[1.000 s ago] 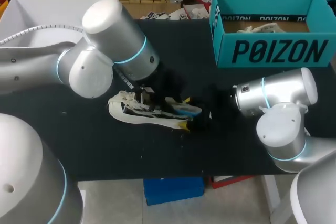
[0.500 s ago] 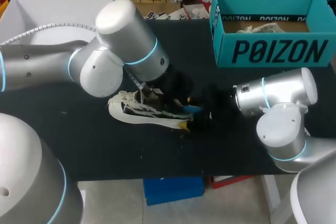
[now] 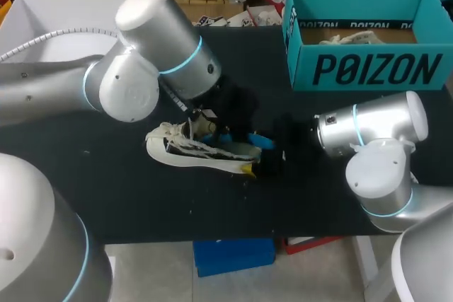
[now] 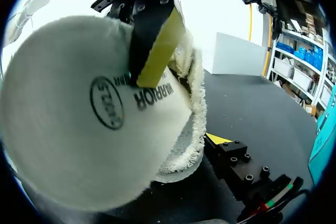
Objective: Take the shoe out of the shoebox, open the shoe tongue, remove and reinsert the insole, then place the shoe into the shoebox
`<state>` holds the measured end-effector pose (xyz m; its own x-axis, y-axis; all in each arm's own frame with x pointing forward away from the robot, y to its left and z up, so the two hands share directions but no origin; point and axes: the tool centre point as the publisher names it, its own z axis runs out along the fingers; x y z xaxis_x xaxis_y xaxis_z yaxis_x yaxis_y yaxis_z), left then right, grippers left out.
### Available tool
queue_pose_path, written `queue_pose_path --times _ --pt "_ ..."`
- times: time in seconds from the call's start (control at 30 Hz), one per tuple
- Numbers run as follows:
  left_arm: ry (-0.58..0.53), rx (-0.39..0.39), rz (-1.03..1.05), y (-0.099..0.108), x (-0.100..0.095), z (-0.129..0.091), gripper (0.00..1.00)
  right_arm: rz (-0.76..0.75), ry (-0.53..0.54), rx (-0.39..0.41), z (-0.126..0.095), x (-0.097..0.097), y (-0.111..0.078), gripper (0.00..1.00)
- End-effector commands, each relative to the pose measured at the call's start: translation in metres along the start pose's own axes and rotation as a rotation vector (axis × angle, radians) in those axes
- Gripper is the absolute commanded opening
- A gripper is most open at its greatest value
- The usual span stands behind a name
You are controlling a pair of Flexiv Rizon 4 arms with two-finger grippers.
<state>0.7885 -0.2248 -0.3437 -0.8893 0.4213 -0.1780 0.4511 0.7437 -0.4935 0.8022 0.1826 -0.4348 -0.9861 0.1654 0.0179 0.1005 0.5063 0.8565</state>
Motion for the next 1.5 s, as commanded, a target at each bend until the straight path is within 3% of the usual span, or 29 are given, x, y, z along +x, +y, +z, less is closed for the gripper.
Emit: queue_pose_path --times 0.03,0.2,0.43,0.53,0.8,1.47,1.5 --pt "0.025 0.056 -0.029 0.002 0.01 -0.038 0.0 0.001 -0.001 0.002 0.004 0.0 -0.002 0.0" --pt "0.06 0.157 -0.089 -0.013 0.012 -0.067 0.0 0.001 -0.001 0.002 0.004 0.0 -0.002 0.0" --pt "0.02 0.258 -0.102 -0.053 0.012 -0.115 0.0 0.001 -0.001 0.002 0.004 0.0 -0.002 0.0" --pt "-0.001 0.343 -0.101 -0.071 0.01 -0.135 0.0 0.001 -0.001 0.002 0.004 0.0 -0.002 0.0" --pt "0.033 0.663 -0.116 -0.103 0.008 -0.175 0.0 0.001 -0.001 0.002 0.004 0.0 -0.002 0.0" --pt "0.033 0.663 -0.116 -0.103 0.008 -0.175 0.0 0.001 -0.001 0.002 0.004 0.0 -0.002 0.0" --pt "0.044 0.689 -0.163 -0.101 0.012 -0.175 0.0 0.001 -0.001 0.002 0.004 0.0 -0.002 0.0"
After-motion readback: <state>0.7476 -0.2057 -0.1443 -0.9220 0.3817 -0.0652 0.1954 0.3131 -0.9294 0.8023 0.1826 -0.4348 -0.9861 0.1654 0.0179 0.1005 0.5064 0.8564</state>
